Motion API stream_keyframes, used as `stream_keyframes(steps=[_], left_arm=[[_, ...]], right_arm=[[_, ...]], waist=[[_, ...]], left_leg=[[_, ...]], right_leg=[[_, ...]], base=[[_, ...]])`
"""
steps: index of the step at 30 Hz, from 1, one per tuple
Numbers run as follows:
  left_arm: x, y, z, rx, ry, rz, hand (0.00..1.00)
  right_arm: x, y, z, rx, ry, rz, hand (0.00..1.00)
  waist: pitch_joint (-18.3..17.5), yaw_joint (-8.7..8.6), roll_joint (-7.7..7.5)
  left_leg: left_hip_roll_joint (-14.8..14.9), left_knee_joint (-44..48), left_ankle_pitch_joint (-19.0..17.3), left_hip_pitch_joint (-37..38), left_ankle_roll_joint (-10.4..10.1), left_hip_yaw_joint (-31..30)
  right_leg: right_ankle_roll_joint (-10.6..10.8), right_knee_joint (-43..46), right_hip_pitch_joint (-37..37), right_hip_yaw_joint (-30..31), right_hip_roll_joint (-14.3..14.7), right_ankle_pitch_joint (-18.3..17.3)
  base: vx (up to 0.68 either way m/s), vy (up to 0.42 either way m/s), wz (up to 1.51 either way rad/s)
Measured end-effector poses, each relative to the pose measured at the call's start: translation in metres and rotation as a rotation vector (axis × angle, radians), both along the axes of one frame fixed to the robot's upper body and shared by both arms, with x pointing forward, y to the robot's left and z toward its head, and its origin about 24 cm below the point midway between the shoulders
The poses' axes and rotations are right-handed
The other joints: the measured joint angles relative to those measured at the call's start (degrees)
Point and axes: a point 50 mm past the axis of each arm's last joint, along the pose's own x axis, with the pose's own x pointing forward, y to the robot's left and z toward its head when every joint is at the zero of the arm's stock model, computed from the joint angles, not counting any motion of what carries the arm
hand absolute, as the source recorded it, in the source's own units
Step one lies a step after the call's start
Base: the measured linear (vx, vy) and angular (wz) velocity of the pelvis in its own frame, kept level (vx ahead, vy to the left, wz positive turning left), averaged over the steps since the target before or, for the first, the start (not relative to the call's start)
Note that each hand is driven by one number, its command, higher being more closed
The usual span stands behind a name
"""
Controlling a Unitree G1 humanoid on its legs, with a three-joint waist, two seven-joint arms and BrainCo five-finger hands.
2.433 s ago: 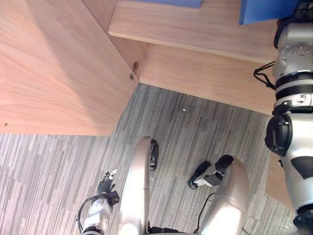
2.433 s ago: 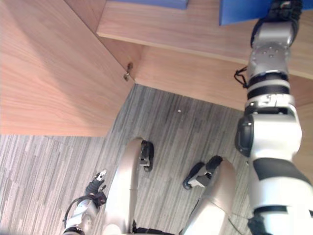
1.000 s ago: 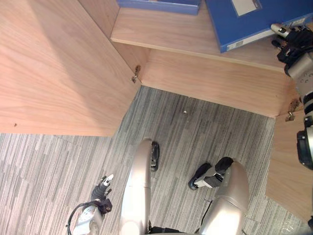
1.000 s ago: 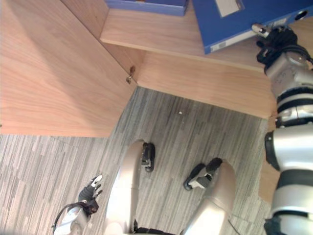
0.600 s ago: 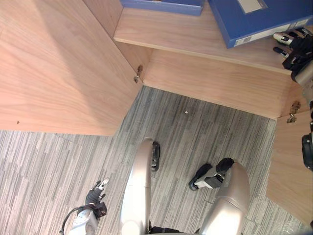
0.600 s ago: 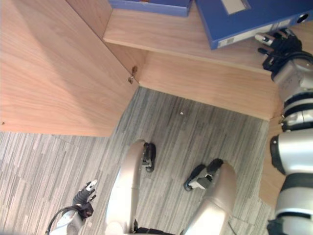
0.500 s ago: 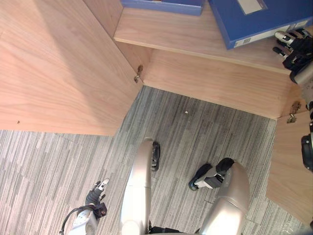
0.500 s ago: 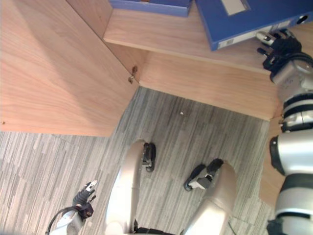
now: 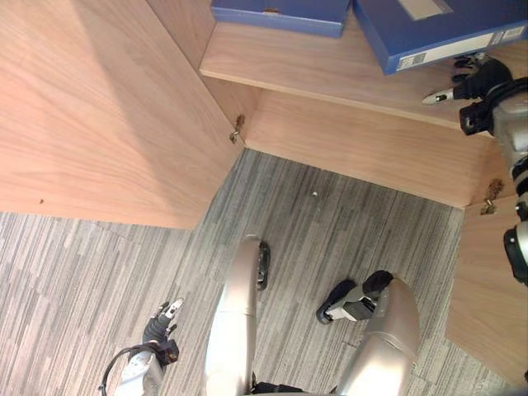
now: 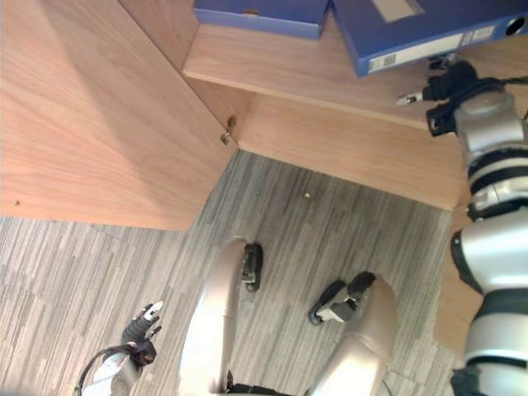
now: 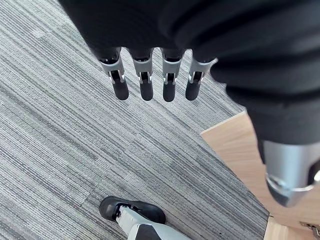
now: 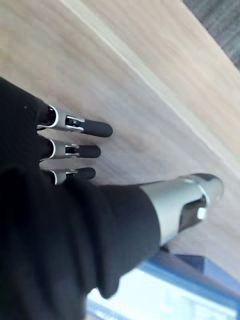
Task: Walk over to the cabinet, pick up the folder, carry it to the office cabinet, place the folder inside the office cabinet, then close the office cabinet door
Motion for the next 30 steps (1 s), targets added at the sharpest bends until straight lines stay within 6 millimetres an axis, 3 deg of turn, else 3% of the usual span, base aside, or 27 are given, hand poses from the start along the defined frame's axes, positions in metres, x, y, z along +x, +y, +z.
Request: stream_keyframes(steps=[8, 18, 24, 27, 30], left_arm=[[0.004, 0.005, 0.005, 0.024, -0.016, -0.019, 0.0], [0.011, 0.002, 0.007, 0.023, -0.041, -0.018, 0.0], [0.022, -0.015, 0.006, -0.012, -0.062, 0.003, 0.0], [0.023, -0.017, 0.005, -0.01, -0.06, 0.016, 0.0], [0.023, -0.02, 0.002, -0.015, -0.048, 0.019, 0.0]], right_arm=[[0.007, 0.022, 0.002, -0.152, 0.028, 0.061, 0.0], [0.025, 0.094, -0.004, -0.347, 0.0, 0.234, 0.0], [0.03, 0.135, -0.01, -0.516, -0.023, 0.285, 0.0], [0.029, 0.152, -0.008, -0.549, -0.059, 0.334, 0.0], [0.029, 0.154, -0.006, -0.554, -0.09, 0.336, 0.0]], waist=[[-0.01, -0.3, -0.04], [0.26, -0.67, -0.47], [0.58, -0.77, -1.75], [0.87, -0.46, -2.49], [0.93, 0.07, -2.85]], left_leg=[[0.55, -1.17, 0.65, 0.32, -0.48, 0.05], [1.88, -2.28, 0.75, 0.79, -0.76, 0.05], [1.97, -2.94, 0.84, 0.8, -0.97, -0.22], [1.86, -2.98, 0.85, 0.73, -1.01, -0.45], [1.63, -2.93, 0.85, 0.67, -1.01, -0.52]], right_leg=[[-0.01, -0.72, 0.04, -0.45, 0.38, 0.02], [0.05, -2.1, 0.07, -0.7, 1.97, 0.1], [0.05, -2.63, 0.31, -1.29, 2.15, 0.1], [0.05, -2.69, 0.51, -1.61, 2.08, 0.09], [0.05, -2.73, 0.65, -1.68, 1.91, 0.09]], base=[[0.0, -0.043, 0.0], [0.01, -0.035, -0.05], [0.02, -0.029, 0.0], [0.01, -0.02, 0.03], [0.01, -0.014, 0.05]])
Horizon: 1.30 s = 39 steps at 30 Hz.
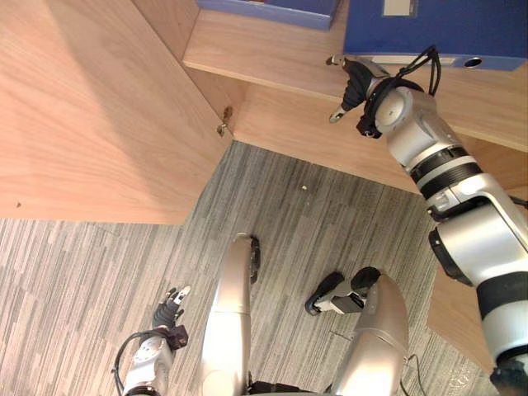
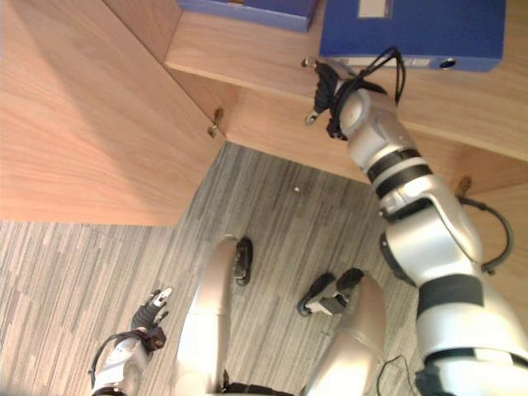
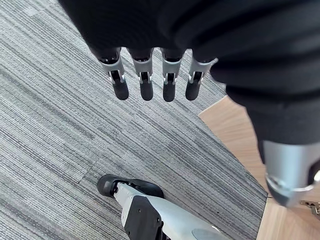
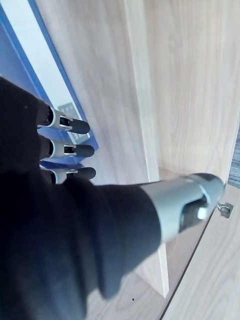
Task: Walk over to the cabinet, pick up the folder, carry it to the office cabinet, place the folder inside the office cabinet, then close the office cabinet door
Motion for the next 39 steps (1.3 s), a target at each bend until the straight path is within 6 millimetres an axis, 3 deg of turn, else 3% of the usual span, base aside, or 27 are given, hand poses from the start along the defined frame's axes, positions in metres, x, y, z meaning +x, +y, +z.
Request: stream_keyframes(steps=[6, 10, 14, 21, 25, 28, 29, 31, 32, 33, 34, 37, 39], left_arm=[[-0.003, 0.006, -0.001, 0.006, 0.001, 0.051, 0.0], [-0.006, 0.006, -0.005, 0.008, 0.025, 0.051, 0.0], [-0.007, 0.006, -0.005, 0.009, 0.026, 0.053, 0.0], [-0.009, 0.009, -0.007, 0.005, 0.034, 0.066, 0.0], [-0.005, 0.008, -0.007, 0.006, 0.04, 0.058, 0.0], [0.004, 0.004, -0.005, 0.006, 0.027, 0.052, 0.0], [0.007, 0.0, -0.004, 0.004, 0.021, 0.057, 0.0], [0.01, -0.005, -0.005, 0.009, 0.026, 0.059, 0.0], [0.011, -0.005, -0.006, 0.016, 0.037, 0.066, 0.0], [0.011, -0.005, -0.007, 0.012, 0.041, 0.089, 0.0], [0.01, -0.005, -0.008, 0.012, 0.047, 0.096, 0.0], [0.007, -0.007, -0.012, 0.011, 0.074, 0.112, 0.0], [0.002, -0.008, -0.017, 0.007, 0.102, 0.122, 0.0]], right_arm=[[-0.003, -0.007, 0.02, -0.003, -0.06, -0.023, 0.0], [-0.007, -0.025, 0.039, -0.007, -0.102, -0.077, 0.0], [-0.009, -0.05, 0.043, 0.0, -0.109, -0.154, 0.0], [-0.012, -0.074, 0.041, 0.009, -0.108, -0.232, 0.0], [-0.008, -0.074, 0.018, -0.001, -0.082, -0.247, 0.0], [-0.003, -0.052, 0.008, -0.011, -0.096, -0.204, 0.0], [-0.001, -0.037, 0.008, -0.027, -0.114, -0.172, 0.0], [0.001, -0.011, 0.003, -0.06, -0.14, -0.124, 0.0], [0.002, 0.012, -0.002, -0.083, -0.147, -0.076, 0.0], [0.002, 0.028, -0.005, -0.092, -0.153, -0.045, 0.0], [0.002, 0.033, -0.008, -0.079, -0.148, -0.033, 0.0], [0.002, 0.058, -0.035, -0.072, -0.1, 0.018, 0.0], [0.0, 0.067, -0.068, -0.013, -0.018, 0.042, 0.0]], waist=[[0.05, 0.1, -0.11], [0.05, 0.22, -0.2], [0.17, 0.15, -0.65], [0.11, -0.55, -1.04], [0.2, -1.14, -1.73], [0.22, -1.61, -2.16], [0.2, -1.93, -2.25], [-0.15, -2.52, -3.34], [-0.89, -2.96, -5.01], [-1.09, -3.2, -5.61], [-1.18, -3.22, -5.79], [-1.91, -3.74, -6.98], [-3.59, -3.68, -8.38]], left_leg=[[-1.11, 0.24, 0.26, -0.99, 0.12, -0.52], [-1.43, 0.59, 0.27, -1.32, 0.19, -0.48], [-1.42, 0.96, 0.27, -1.81, 0.22, -0.43], [-1.26, 1.07, 0.27, -1.67, 0.23, -0.39], [-0.96, -1.06, 0.84, 0.54, 0.16, -0.19], [0.5, -6.71, 2.7, 4.32, 0.12, 0.51], [1.32, -9.96, 3.7, 6.76, 0.24, 1.07], [2.51, -15.58, 5.3, 11.45, 0.32, 2.39], [3.18, -20.09, 6.45, 15.28, 0.39, 3.62], [3.82, -23.25, 7.19, 18.53, 0.39, 4.33], [4.09, -24.68, 7.56, 19.95, 0.47, 4.71], [4.28, -33.98, 10.45, 28.39, 0.71, 7.19], [4.34, -41.39, 13.08, 33.94, 0.76, 8.94]], right_leg=[[0.0, 0.22, -0.01, -0.72, -1.06, 0.0], [-0.01, 0.4, -0.04, -0.74, -1.55, 0.0], [0.0, 0.72, -0.4, -0.77, -1.68, 0.0], [0.0, 0.87, -0.39, -0.72, -1.66, 0.0], [-0.18, -1.24, 1.29, -0.92, -1.03, 0.77], [-0.11, -7.28, 4.16, -1.88, 1.34, 3.74], [-1.37, -11.01, 6.21, -2.54, 2.71, 5.59], [-1.5, -17.09, 9.86, -3.01, 4.83, 8.3], [-1.53, -21.64, 12.64, -3.05, 6.31, 10.31], [-1.34, -25.51, 15.45, -3.4, 7.66, 11.97], [-1.17, -27.28, 16.7, -3.47, 8.26, 12.75], [-0.39, -36.78, 23.37, -3.61, 10.54, 16.92], [0.11, -44.22, 27.7, -3.63, 12.49, 20.04]], base=[[0.0, 0.002, 0.09], [0.0, 0.003, 0.04], [0.0, 0.0, 0.0], [0.0, 0.0, 0.0], [0.01, -0.026, -0.04], [0.03, -0.039, -0.24], [0.04, -0.017, -0.3], [0.06, -0.016, -0.37], [0.08, -0.011, -0.43], [0.08, 0.001, -0.36], [0.09, 0.026, -0.29], [0.09, 0.035, -0.22], [0.1, 0.029, -0.21]])
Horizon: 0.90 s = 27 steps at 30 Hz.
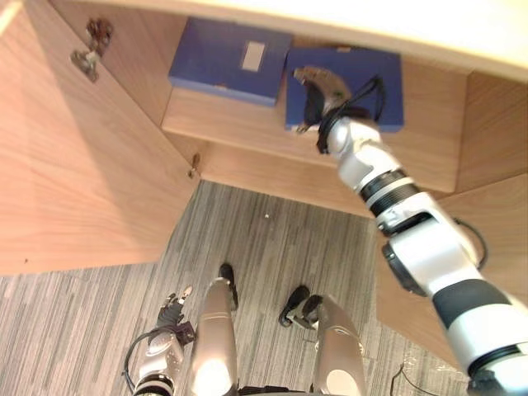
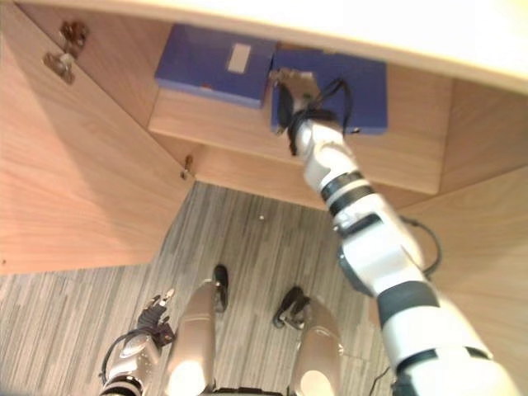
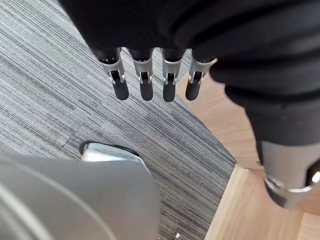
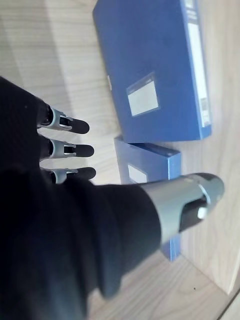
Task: Walk over to the cabinet, pick up the folder, carry it to the office cabinet, place the folder inside the office cabinet, then close the office cabinet door
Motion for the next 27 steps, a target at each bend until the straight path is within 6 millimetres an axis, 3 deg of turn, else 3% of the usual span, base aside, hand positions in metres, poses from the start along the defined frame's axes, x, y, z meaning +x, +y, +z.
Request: stream_keyframes(steps=[2, 4, 5, 6, 7, 9, 11, 12, 14, 15, 17, 18, 21, 22, 26, 27], left_arm=[[-0.006, -0.003, -0.006, -0.002, 0.034, -0.007, 0.0], [-0.014, -0.01, -0.014, -0.002, 0.084, -0.037, 0.0], [-0.022, -0.013, -0.02, -0.006, 0.123, -0.042, 0.0], [-0.025, -0.015, -0.022, -0.003, 0.138, -0.049, 0.0], [-0.032, -0.017, -0.026, 0.005, 0.165, -0.064, 0.0], [-0.037, -0.018, -0.028, 0.017, 0.189, -0.085, 0.0], [-0.037, -0.018, -0.029, 0.033, 0.2, -0.109, 0.0], [-0.038, -0.017, -0.029, 0.044, 0.206, -0.116, 0.0], [-0.043, -0.008, -0.03, 0.084, 0.238, -0.139, 0.0], [-0.045, -0.008, -0.031, 0.091, 0.247, -0.147, 0.0], [-0.047, -0.009, -0.032, 0.109, 0.265, -0.17, 0.0], [-0.047, -0.012, -0.033, 0.11, 0.266, -0.185, 0.0], [-0.047, -0.029, -0.036, 0.099, 0.275, -0.244, 0.0], [-0.048, -0.036, -0.037, 0.091, 0.28, -0.27, 0.0], [-0.066, -0.048, -0.045, 0.075, 0.335, -0.335, 0.0], [-0.071, -0.049, -0.046, 0.072, 0.347, -0.345, 0.0]], right_arm=[[-0.004, 0.001, -0.038, 0.119, 0.109, 0.013, 0.0], [-0.014, -0.009, -0.092, 0.295, 0.256, -0.024, 0.0], [-0.03, -0.02, -0.146, 0.445, 0.41, -0.088, 0.0], [-0.039, -0.024, -0.167, 0.49, 0.472, -0.119, 0.0], [-0.06, -0.029, -0.207, 0.557, 0.593, -0.179, 0.0], [-0.089, -0.036, -0.249, 0.622, 0.721, -0.25, 0.0], [-0.138, -0.051, -0.302, 0.74, 0.882, -0.393, 0.0], [-0.149, -0.053, -0.312, 0.756, 0.916, -0.424, 0.0], [-0.2, -0.06, -0.347, 0.837, 1.033, -0.541, 0.0], [-0.214, -0.062, -0.355, 0.864, 1.061, -0.583, 0.0], [-0.262, -0.072, -0.379, 1.043, 1.129, -0.796, 0.0], [-0.274, -0.076, -0.383, 1.098, 1.133, -0.862, 0.0], [-0.302, -0.103, -0.39, 1.417, 0.985, -1.174, 0.0], [-0.321, -0.109, -0.395, 1.528, 0.923, -1.313, 0.0], [-0.387, -0.112, -0.404, 1.728, 0.775, -1.673, 0.0], [-0.395, -0.112, -0.405, 1.741, 0.762, -1.711, 0.0]], waist=[[-2.44, -0.02, -1.05], [-4.93, 0.01, -1.55], [-6.68, -0.22, -1.4], [-7.31, -0.37, -1.22], [-8.76, -0.75, -0.96], [-10.07, -1.73, -0.83], [-11.24, -3.01, -0.76], [-11.32, -3.22, -0.8], [-13.55, -4.11, -0.79], [-14.46, -4.31, -0.79], [-16.04, -5.38, -0.8], [-16.16, -5.64, -0.77], [-17.29, -7.18, -0.73], [-17.53, -7.43, -0.82], [-20.08, -7.92, 0.13], [-20.03, -8.11, 0.19]], left_leg=[[0.0, -6.34, 2.42, 3.78, -0.14, 1.18], [-0.13, -13.59, 5.17, 8.56, -0.32, 2.09], [-0.35, -19.87, 7.43, 12.9, -0.54, 3.0], [-0.39, -22.3, 8.38, 14.72, -0.59, 3.48], [-0.54, -26.42, 9.9, 17.54, -0.79, 4.23], [-0.71, -28.75, 10.43, 19.3, -0.74, 4.91], [-1.34, -29.7, 10.44, 21.54, -0.74, 5.62], [-1.47, -30.11, 10.43, 22.63, -0.75, 6.32], [-2.1, -31.53, 10.41, 25.35, -0.76, 8.22], [-2.21, -31.87, 10.41, 25.75, -0.76, 8.6], [-2.61, -32.87, 10.25, 27.86, -0.72, 9.86], [-2.83, -32.98, 10.13, 28.35, -0.71, 9.9], [-3.36, -33.65, 9.8, 29.53, -0.39, 10.07], [-3.61, -33.82, 9.7, 30.42, -0.14, 10.1], [-4.07, -34.56, 9.21, 31.66, 0.38, 10.51], [-4.08, -34.73, 9.21, 32.27, 0.42, 10.85]], right_leg=[[0.33, -6.22, 2.81, -0.02, 1.78, 2.6], [0.68, -13.25, 6.7, -0.18, 3.87, 5.54], [1.17, -18.86, 10.22, -0.3, 5.48, 7.99], [1.36, -21.04, 11.63, -0.21, 6.13, 8.98], [1.73, -24.94, 13.88, 0.19, 7.42, 10.88], [2.07, -28.45, 15.6, 0.7, 8.26, 12.44], [2.83, -30.93, 17.86, 1.59, 8.26, 13.67], [2.91, -31.47, 18.61, 2.22, 8.28, 13.94], [3.39, -33.83, 20.57, 4.26, 8.33, 15.15], [3.48, -34.33, 20.7, 4.84, 8.36, 15.43], [3.79, -36.23, 22.24, 6.39, 8.53, 16.64], [3.85, -36.58, 22.65, 6.74, 8.49, 16.89], [3.91, -38.63, 23.59, 7.92, 8.34, 18.73], [3.99, -39.56, 24.57, 8.23, 8.34, 19.23], [4.21, -41.78, 25.73, 8.83, 8.34, 19.68], [4.31, -41.94, 26.1, 9.29, 8.42, 19.88]], base=[[0.15, 0.019, -0.19], [0.19, 0.003, -0.14], [0.17, -0.011, -0.16], [0.21, -0.018, -0.22], [0.16, 0.0, -0.24], [0.14, 0.024, -0.19], [0.08, 0.045, -0.17], [0.07, 0.059, -0.34], [0.05, 0.066, -0.4], [0.03, 0.059, -0.41], [0.01, 0.043, -0.32], [-0.04, 0.054, -0.29], [-0.08, 0.057, -0.18], [-0.06, 0.032, -0.04], [-0.1, 0.046, -0.08], [-0.04, 0.021, -0.2]])
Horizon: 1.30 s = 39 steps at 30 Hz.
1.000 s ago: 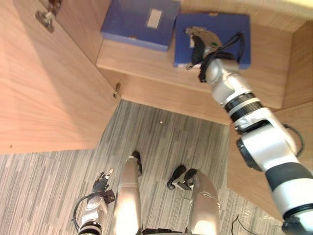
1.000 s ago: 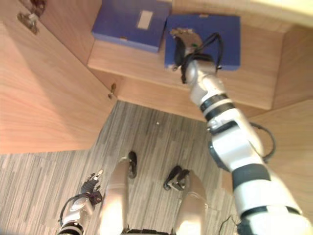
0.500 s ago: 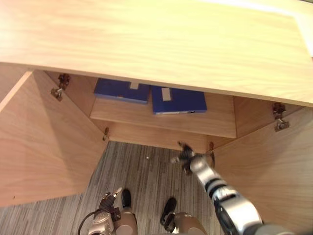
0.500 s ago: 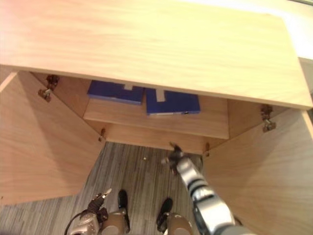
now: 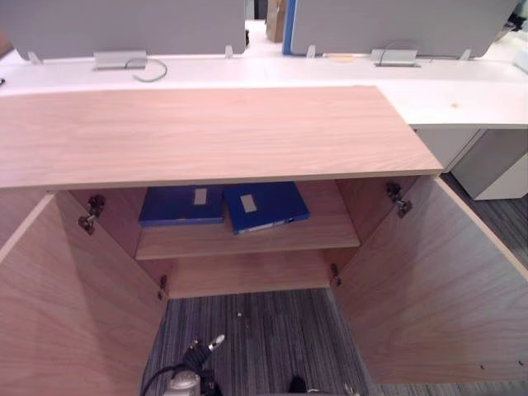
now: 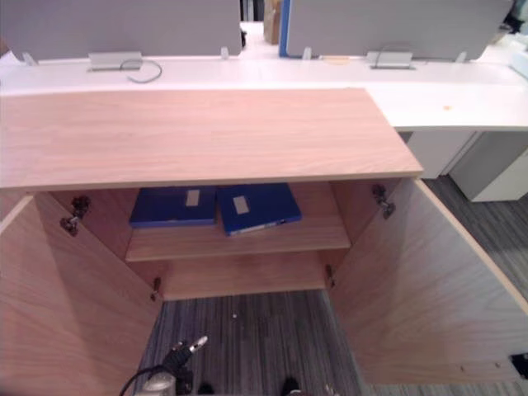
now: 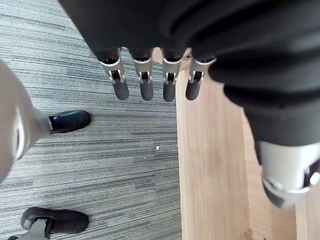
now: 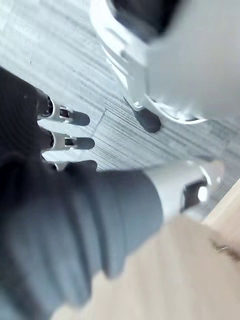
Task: Walk over to the cabinet, pick up the folder, carry it to the office cabinet, place the folder inside the office cabinet, then close the office cabinet door
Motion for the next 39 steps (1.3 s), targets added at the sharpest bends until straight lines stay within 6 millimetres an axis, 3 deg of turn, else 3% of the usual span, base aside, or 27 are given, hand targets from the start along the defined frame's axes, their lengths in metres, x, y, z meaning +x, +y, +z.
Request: stream_keyframes(steps=[2, 3, 4, 6, 7, 9, 12, 13, 17, 23, 24, 26, 28, 31, 33, 35, 36, 38, 39], left_arm=[[-0.003, 0.002, 0.0, 0.003, 0.004, 0.0, 0.0], [-0.004, 0.003, 0.0, 0.0, 0.002, 0.013, 0.0], [-0.003, 0.005, 0.001, -0.006, -0.018, 0.038, 0.0], [-0.007, 0.004, 0.001, -0.025, -0.017, 0.082, 0.0], [-0.007, 0.004, 0.001, -0.028, -0.018, 0.095, 0.0], [-0.006, 0.007, 0.001, -0.028, -0.027, 0.119, 0.0], [-0.01, 0.012, 0.0, -0.022, -0.017, 0.15, 0.0], [-0.014, 0.014, -0.001, -0.019, -0.007, 0.171, 0.0], [-0.02, 0.024, -0.001, -0.006, 0.001, 0.25, 0.0], [-0.019, 0.024, -0.001, 0.008, 0.013, 0.227, 0.0], [-0.016, 0.023, -0.001, 0.012, 0.008, 0.211, 0.0], [-0.014, 0.021, -0.001, 0.012, 0.007, 0.192, 0.0], [-0.014, 0.017, -0.001, 0.015, 0.012, 0.171, 0.0], [-0.015, 0.021, -0.001, 0.032, 0.016, 0.155, 0.0], [-0.01, 0.02, 0.0, 0.032, 0.006, 0.143, 0.0], [-0.004, 0.018, 0.002, 0.031, -0.007, 0.142, 0.0], [-0.002, 0.017, 0.002, 0.031, -0.007, 0.14, 0.0], [-0.004, 0.017, 0.001, 0.036, 0.006, 0.132, 0.0], [-0.004, 0.017, 0.0, 0.036, 0.006, 0.137, 0.0]], right_arm=[[-0.005, 0.0, 0.0, 0.006, 0.01, -0.034, 0.0], [-0.004, -0.001, 0.0, 0.002, 0.008, -0.034, 0.0], [-0.003, -0.007, 0.001, -0.013, 0.002, -0.048, 0.0], [-0.003, -0.014, 0.002, -0.037, 0.0, -0.073, 0.0], [-0.003, -0.015, 0.003, -0.043, 0.001, -0.086, 0.0], [-0.002, -0.015, 0.003, -0.047, 0.007, -0.075, 0.0], [0.006, -0.017, 0.004, -0.057, -0.003, -0.043, 0.0], [0.007, -0.018, 0.004, -0.063, -0.008, -0.038, 0.0], [0.015, -0.012, 0.004, -0.058, -0.018, -0.004, 0.0], [0.041, -0.009, 0.006, -0.064, -0.05, 0.113, 0.0], [0.052, -0.008, 0.008, -0.06, -0.071, 0.134, 0.0], [0.063, -0.01, 0.01, -0.072, -0.089, 0.173, 0.0], [0.077, -0.012, 0.013, -0.093, -0.109, 0.23, 0.0], [0.089, -0.009, 0.016, -0.119, -0.121, 0.33, 0.0], [0.091, -0.009, 0.017, -0.123, -0.121, 0.348, 0.0], [0.098, -0.009, 0.019, -0.136, -0.138, 0.386, 0.0], [0.102, -0.009, 0.021, -0.144, -0.147, 0.408, 0.0], [0.101, -0.007, 0.02, -0.141, -0.147, 0.414, 0.0], [0.1, -0.005, 0.019, -0.135, -0.144, 0.413, 0.0]], waist=[[0.17, -0.09, 0.13], [0.61, -0.09, 0.83], [1.33, 0.12, 2.22], [2.15, 0.08, 4.51], [2.24, 0.06, 4.86], [3.22, 0.58, 4.16], [3.26, 1.26, 4.13], [3.23, 1.3, 4.09], [3.44, 1.48, 2.7], [3.21, 1.84, 1.81], [3.16, 2.38, 1.68], [3.29, 2.97, 1.52], [3.38, 3.19, 1.83], [3.33, 3.03, 0.74], [3.67, 2.49, 1.33], [4.78, 2.19, 2.68], [5.07, 1.88, 3.11], [5.04, 1.33, 2.43], [4.9, 1.37, 1.28]], left_leg=[[0.62, 3.31, -2.11, -0.85, 0.6, 0.89], [2.6, 12.14, -6.98, -4.56, 0.45, 1.03], [5.84, 21.54, -11.8, -7.5, -0.31, 0.89], [8.92, 29.68, -14.86, -9.65, -0.48, 0.07], [9.27, 31.58, -14.86, -10.1, -0.54, -0.19], [9.01, 34.87, -14.64, -10.91, -0.37, -1.27], [7.67, 29.12, -15.76, -11.09, -0.12, -4.58], [7.63, 26.82, -12.9, -10.61, -0.54, -4.15], [2.74, 24.06, -11.62, -8.76, 0.46, -1.65], [-1.46, 21.21, -12.17, -5.94, 1.51, -0.64], [-2.4, 20.31, -12.74, -5.67, 2.15, -0.12], [-4.24, 18.18, -13.65, -3.9, 3.15, -0.13], [-5.52, 15.62, -12.82, -0.29, 3.38, 0.81], [-7.09, 14.2, -12.8, 2.9, 4.04, 1.3], [-6.34, 13.93, -12.88, 2.99, 4.62, -0.04], [-3.56, 13.8, -12.87, 3.02, 4.62, -2.46], [-2.12, 13.78, -12.74, 3.03, 4.41, -3.49], [-1.68, 13.78, -12.47, 3.45, 3.76, -4.4], [-2.13, 13.73, -12.51, 4.03, 2.58, -4.55]], right_leg=[[-0.29, 0.23, -0.01, 1.26, 0.18, -0.19], [-0.64, 0.69, -0.08, 2.0, 0.66, -0.44], [-1.07, 1.03, 0.55, 2.59, 2.29, -0.75], [-1.33, 0.78, 2.45, 3.29, 4.35, -0.97], [-1.38, 0.86, 3.14, 3.32, 4.4, -1.02], [-1.65, 1.17, 4.16, 3.67, 3.36, -1.19], [0.01, 2.87, 4.18, 4.79, 1.01, -2.6], [0.85, 3.56, 4.18, 5.23, 0.02, -3.14], [2.25, 4.14, 4.27, 5.55, -4.45, -2.79], [4.08, 4.79, 4.0, 6.34, -7.95, -3.63], [4.52, 6.95, 2.44, 7.28, -8.95, -5.12], [2.62, 13.38, -0.1, 8.07, -10.75, -7.92], [-0.12, 27.44, -5.54, 7.57, -12.96, -9.58], [-0.29, 38.59, -10.13, 5.0, -16.96, -9.44], [0.33, 39.08, -10.3, 2.96, -16.81, -10.31], [1.85, 38.67, -11.17, 1.99, -13.05, -14.87], [1.95, 36.74, -12.28, 2.46, -10.75, -15.42], [1.87, 29.48, -12.38, 3.93, -9.75, -14.72], [1.71, 25.48, -12.02, 5.85, -9.91, -9.56]], base=[[-0.05, 0.006, -0.27], [-0.05, -0.042, -0.36], [-0.05, -0.049, -0.37], [0.01, -0.027, -0.21], [0.06, -0.006, -0.02], [0.04, 0.025, 0.0], [0.02, 0.124, -0.14], [0.05, 0.206, -0.12], [0.14, 0.197, -0.02], [0.12, 0.131, -0.08], [0.06, 0.127, -0.26], [0.08, 0.155, -0.26], [0.14, 0.19, -0.29], [0.16, 0.06, -0.19], [0.15, -0.064, 0.11], [0.16, -0.204, 0.14], [0.13, -0.29, 0.18], [0.1, -0.292, 0.3], [0.13, -0.331, 0.31]])
